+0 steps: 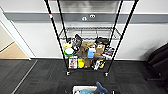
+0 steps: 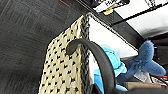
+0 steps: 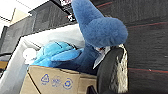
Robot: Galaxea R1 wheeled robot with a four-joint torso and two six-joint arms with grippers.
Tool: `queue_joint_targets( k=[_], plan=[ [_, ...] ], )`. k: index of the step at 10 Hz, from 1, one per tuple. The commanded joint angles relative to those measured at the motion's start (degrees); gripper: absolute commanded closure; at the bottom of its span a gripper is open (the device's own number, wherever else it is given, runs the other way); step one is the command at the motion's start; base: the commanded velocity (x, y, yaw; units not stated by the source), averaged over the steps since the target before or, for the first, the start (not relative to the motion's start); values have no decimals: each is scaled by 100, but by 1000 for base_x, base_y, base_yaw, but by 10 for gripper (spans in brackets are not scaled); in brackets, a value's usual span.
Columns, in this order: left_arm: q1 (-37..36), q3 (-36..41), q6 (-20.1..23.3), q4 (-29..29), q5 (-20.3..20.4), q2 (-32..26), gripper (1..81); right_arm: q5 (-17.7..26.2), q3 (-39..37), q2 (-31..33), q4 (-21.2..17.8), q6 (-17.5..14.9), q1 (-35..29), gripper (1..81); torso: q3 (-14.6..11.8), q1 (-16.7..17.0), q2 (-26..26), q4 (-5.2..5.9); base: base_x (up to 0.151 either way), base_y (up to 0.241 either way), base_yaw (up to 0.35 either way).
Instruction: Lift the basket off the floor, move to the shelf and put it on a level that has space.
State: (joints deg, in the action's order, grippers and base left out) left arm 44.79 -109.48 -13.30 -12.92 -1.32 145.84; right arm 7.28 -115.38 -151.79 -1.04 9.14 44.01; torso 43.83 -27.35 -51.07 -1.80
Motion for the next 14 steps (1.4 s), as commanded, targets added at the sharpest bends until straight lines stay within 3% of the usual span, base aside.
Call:
queue_joint_targets(
  k=[1,2,4,7,8,9,13,14],
  plan=[
    [-642,261,-50,-132,-70,-107,811,-25,325,76,-160,61,-643,811,0,350,543,0,0,0,0],
    [-642,261,-50,-132,-70,-116,811,-25,325,76,-160,61,-625,811,-543,483,746,0,0,0,0],
    [-633,261,-50,-132,-70,-107,811,-25,325,76,-160,61,-607,811,-657,669,1043,0,0,0,0],
    [-598,261,-50,-123,-70,-98,811,-25,325,102,-160,53,-572,811,-1161,1001,1546,0,0,0,0],
    [-589,252,-50,-114,-70,-89,811,-25,325,102,-160,53,-564,811,-1895,1482,2289,0,0,0,0],
    [-580,243,-50,-105,-70,-72,811,-25,325,119,-160,53,-555,811,-1539,1250,1924,0,0,0,0],
    [-484,225,-41,-79,-70,7,811,-25,325,146,-160,61,-511,811,-2271,1753,2678,0,0,0,0],
    [-484,217,-41,-79,-70,60,811,-25,333,146,-160,53,-502,811,-1945,1895,2901,0,0,0,0]
  ],
)
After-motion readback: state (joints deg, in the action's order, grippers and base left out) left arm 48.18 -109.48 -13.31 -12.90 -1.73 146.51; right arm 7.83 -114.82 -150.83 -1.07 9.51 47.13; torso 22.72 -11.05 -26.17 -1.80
